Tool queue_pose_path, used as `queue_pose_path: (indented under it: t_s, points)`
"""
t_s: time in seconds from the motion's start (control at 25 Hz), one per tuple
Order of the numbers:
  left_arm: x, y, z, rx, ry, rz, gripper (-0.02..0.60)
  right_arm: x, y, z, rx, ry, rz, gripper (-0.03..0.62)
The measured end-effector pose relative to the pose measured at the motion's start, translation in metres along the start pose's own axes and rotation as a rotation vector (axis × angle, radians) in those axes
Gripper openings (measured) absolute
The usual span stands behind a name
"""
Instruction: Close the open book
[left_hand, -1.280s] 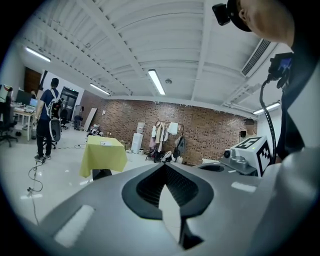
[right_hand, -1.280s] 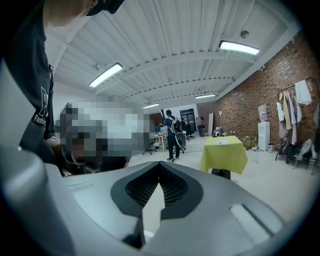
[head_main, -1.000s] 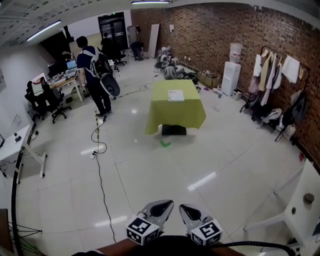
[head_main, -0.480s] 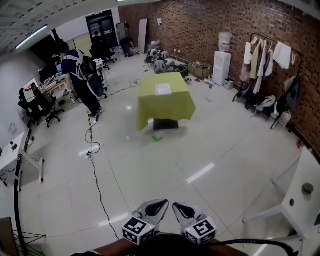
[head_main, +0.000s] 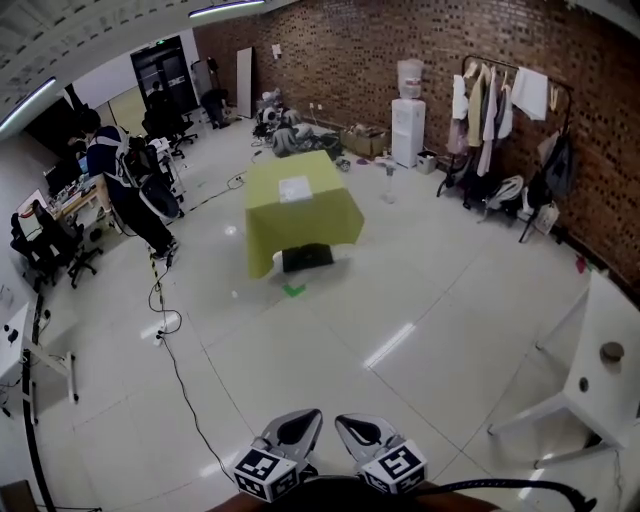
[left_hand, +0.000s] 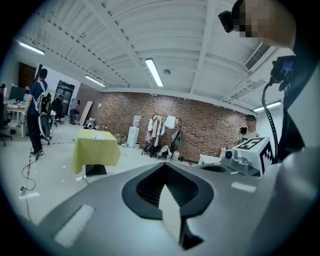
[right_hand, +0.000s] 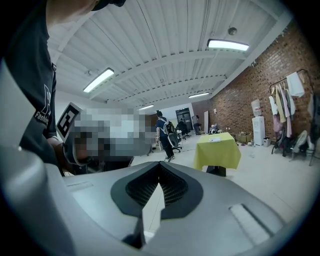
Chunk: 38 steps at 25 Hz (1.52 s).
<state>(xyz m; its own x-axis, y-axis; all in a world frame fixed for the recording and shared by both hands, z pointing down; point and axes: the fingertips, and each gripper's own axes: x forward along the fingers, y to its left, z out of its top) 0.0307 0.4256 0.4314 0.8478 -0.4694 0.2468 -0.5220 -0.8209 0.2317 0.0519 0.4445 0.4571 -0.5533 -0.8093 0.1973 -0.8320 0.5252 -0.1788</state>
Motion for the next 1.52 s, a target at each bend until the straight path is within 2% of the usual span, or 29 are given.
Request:
queue_pose_path:
  t_s: [0.24, 0.56, 1.0, 1.32, 1.52]
  points:
    - [0.002, 0.038, 0.019, 0.023, -0.024, -0.028, 0.008, 0.042, -0.005, 0.01, -0.022, 0.008, -0.013, 0.008]
    - [0.0, 0.13, 0.053, -0.018, -0.085, -0.004, 0.008, 0.124, -0.019, 0.032, -0.062, 0.033, -0.032, 0.008]
    - [-0.003, 0.222, 0.073, 0.004, -0.066, -0.021, 0.008, 0.222, -0.021, 0.054, -0.044, 0.034, -0.042, 0.008]
    - [-0.008, 0.271, 0.072, -0.008, -0.045, -0.062, 0.008, 0.27, -0.014, 0.067, -0.069, 0.025, -0.071, 0.008]
    - [-0.003, 0.285, 0.074, -0.018, -0.036, -0.08, 0.008, 0.281, -0.022, 0.071, -0.059, 0.039, -0.094, 0.008]
